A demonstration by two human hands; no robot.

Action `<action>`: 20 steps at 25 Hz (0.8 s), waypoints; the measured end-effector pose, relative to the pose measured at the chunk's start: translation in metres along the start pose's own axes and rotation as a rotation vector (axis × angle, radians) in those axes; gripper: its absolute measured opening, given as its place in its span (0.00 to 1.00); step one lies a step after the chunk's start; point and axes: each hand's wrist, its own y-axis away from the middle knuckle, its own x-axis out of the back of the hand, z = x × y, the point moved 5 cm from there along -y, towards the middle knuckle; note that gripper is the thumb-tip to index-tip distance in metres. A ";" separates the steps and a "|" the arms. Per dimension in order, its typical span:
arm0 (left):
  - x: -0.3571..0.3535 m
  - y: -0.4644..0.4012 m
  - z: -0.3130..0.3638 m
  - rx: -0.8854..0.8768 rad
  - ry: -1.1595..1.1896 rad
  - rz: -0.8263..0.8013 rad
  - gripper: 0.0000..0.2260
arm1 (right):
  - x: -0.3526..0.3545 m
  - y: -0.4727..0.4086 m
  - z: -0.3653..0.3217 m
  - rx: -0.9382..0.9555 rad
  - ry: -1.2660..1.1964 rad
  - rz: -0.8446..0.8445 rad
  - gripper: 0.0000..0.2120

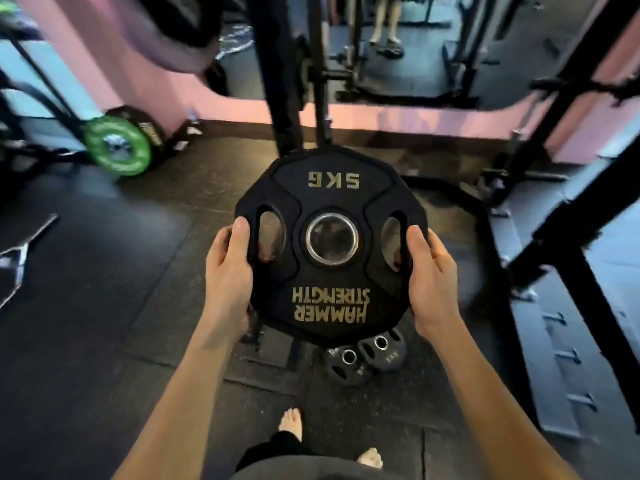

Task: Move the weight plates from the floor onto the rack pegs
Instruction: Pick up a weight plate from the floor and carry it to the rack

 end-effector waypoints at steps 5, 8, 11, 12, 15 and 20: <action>0.146 0.024 0.029 -0.112 0.063 0.317 0.12 | -0.139 0.029 0.015 -0.025 0.017 -0.280 0.13; 0.233 0.028 0.042 -0.159 0.086 0.443 0.14 | -0.224 0.059 0.030 -0.027 0.020 -0.426 0.12; 0.338 0.024 0.057 -0.217 0.096 0.557 0.14 | -0.325 0.104 0.049 -0.010 0.024 -0.543 0.09; 0.368 0.021 0.063 -0.225 0.109 0.568 0.14 | -0.354 0.117 0.056 -0.014 0.021 -0.556 0.09; 0.443 0.005 0.084 -0.261 0.132 0.586 0.14 | -0.437 0.143 0.065 -0.008 0.034 -0.602 0.11; 0.541 -0.051 0.104 -0.265 0.169 0.608 0.13 | -0.555 0.154 0.082 0.004 0.074 -0.640 0.12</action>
